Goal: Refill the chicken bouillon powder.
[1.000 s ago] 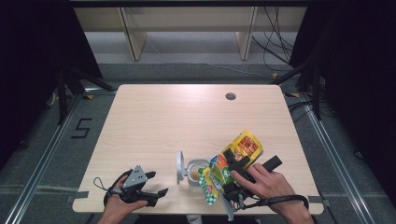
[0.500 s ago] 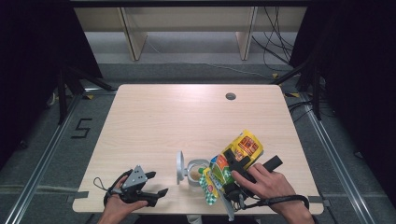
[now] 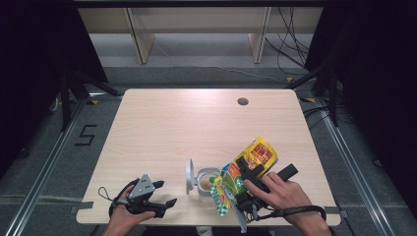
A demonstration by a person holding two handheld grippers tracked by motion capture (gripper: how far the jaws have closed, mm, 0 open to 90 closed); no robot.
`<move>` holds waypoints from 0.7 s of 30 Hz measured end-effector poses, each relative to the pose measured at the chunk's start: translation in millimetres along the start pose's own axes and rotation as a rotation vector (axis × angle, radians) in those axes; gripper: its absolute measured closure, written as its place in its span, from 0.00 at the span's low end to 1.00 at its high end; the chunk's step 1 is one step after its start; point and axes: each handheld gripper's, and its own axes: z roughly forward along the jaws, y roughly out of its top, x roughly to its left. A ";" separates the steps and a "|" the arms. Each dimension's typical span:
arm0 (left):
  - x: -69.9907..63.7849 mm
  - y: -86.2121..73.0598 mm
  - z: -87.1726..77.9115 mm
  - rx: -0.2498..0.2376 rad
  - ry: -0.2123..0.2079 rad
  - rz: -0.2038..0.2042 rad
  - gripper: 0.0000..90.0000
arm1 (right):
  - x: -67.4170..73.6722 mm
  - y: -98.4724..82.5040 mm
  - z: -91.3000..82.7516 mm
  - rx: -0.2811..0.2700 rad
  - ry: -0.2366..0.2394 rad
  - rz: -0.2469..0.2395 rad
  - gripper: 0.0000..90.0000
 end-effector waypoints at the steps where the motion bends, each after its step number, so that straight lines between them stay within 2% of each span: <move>1: -1.2 0.5 0.9 -0.014 0.003 -0.016 0.25 | -1.7 -1.0 0.1 -0.006 -0.003 -0.026 0.62; 2: -1.1 0.6 1.0 -0.015 0.002 -0.016 0.25 | -2.6 -1.4 0.0 -0.008 0.014 -0.024 0.62; 3: 0.3 0.5 0.1 0.006 -0.002 0.000 0.25 | -2.3 -1.6 -0.3 -0.004 -0.004 -0.028 0.62; 4: -0.1 -0.4 0.2 0.002 0.000 0.000 0.25 | -2.1 -2.1 -0.4 0.000 -0.002 -0.022 0.62; 5: 0.2 -0.2 -0.1 0.006 -0.003 0.001 0.25 | -0.5 -1.8 -1.0 0.007 0.001 0.002 0.62; 6: -0.6 0.4 0.4 -0.008 0.004 -0.010 0.25 | -0.4 -1.9 -1.0 0.007 0.001 0.003 0.62; 7: 0.9 1.0 -0.4 0.005 0.012 0.006 0.25 | -0.2 -2.2 -0.8 0.006 0.002 0.004 0.62; 8: 0.2 1.2 -0.3 -0.001 0.005 -0.002 0.25 | -0.9 -2.2 -0.7 0.011 0.008 0.001 0.62; 9: 0.3 0.8 -0.6 0.003 0.015 0.005 0.25 | -1.0 -2.3 0.1 0.010 0.006 0.000 0.62; 10: 0.2 -0.6 1.0 -0.019 0.003 0.003 0.25 | -2.2 -2.5 1.1 0.006 0.007 -0.022 0.62; 11: -1.0 -0.2 0.2 -0.018 0.010 0.001 0.25 | -2.0 -2.3 1.3 0.005 0.007 -0.027 0.62; 12: -0.1 0.8 -0.4 -0.010 -0.001 0.004 0.25 | -1.9 -2.2 0.8 0.004 0.010 -0.023 0.62; 15: -0.3 -0.1 1.2 -0.022 -0.004 0.006 0.25 | -1.8 -2.6 0.8 0.001 0.008 -0.022 0.62; 17: -0.5 0.7 -0.3 -0.008 0.003 0.009 0.25 | -2.1 -2.6 0.9 -0.002 0.018 -0.022 0.62; 18: -0.4 1.2 0.0 -0.008 -0.001 0.007 0.25 | -1.8 -2.6 0.4 0.001 0.008 -0.022 0.62; 20: -0.7 -0.2 1.1 -0.022 -0.003 0.005 0.25 | -0.4 -2.2 0.0 0.007 0.010 0.001 0.62; 21: -1.2 0.2 -0.2 -0.005 0.002 -0.002 0.25 | -0.7 -2.2 0.1 0.009 0.018 0.001 0.62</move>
